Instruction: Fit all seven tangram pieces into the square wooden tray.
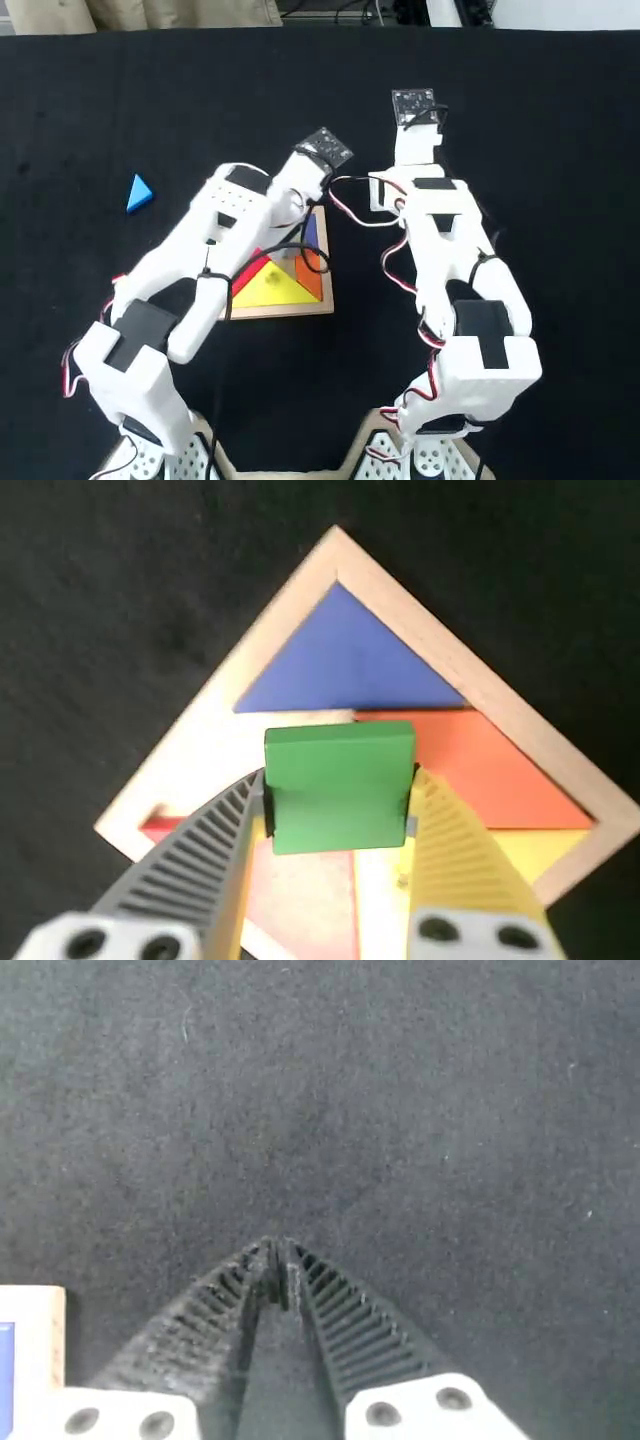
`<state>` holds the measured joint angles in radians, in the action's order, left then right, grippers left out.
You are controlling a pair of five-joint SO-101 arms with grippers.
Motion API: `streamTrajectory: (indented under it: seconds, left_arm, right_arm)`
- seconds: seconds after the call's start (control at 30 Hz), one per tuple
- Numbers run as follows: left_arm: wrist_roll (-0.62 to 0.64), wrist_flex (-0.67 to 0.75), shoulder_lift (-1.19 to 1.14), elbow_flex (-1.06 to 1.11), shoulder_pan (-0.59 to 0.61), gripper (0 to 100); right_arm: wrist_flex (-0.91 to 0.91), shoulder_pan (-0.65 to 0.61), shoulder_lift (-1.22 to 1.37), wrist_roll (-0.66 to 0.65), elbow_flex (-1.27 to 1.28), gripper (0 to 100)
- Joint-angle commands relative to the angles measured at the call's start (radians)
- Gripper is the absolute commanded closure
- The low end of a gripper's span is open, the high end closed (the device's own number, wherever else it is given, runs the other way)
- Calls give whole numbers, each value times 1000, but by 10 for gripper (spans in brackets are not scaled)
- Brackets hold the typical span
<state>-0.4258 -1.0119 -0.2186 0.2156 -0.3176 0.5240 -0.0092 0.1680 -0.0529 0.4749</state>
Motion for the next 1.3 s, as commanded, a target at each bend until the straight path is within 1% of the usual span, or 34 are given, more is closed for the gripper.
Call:
streamTrajectory:
  seconds: [0.0,0.1,0.2,0.37,0.43,0.57,0.87,1.17,1.27]
  left_arm:
    - [-106,20,49,-13,54,959]
    - [-137,20,40,-18,96,959]
    - [-133,20,2,-41,116,959]
    - [-132,18,-69,-68,82,956]
    - [-118,18,-87,-87,73,916]
    - [-25,18,-100,-120,68,817]
    - [-5,18,-95,-119,67,809]
    - [-6,-135,-92,-213,65,804]
    - [-9,-166,-92,-232,65,804]
  right_arm:
    - [-20,11,-24,0,-94,987]
    - [-20,11,-24,0,-94,987]
    - [-20,-2,-24,-2,-94,987]
    - [-20,-6,-24,-2,-93,987]
    - [-20,-6,-24,-2,-93,987]
    - [-20,-6,-24,-2,-93,987]
    - [-20,-6,-24,-2,-96,987]
    - [-20,-6,-24,-2,-96,987]
    - [-20,-6,-24,-2,-96,987]
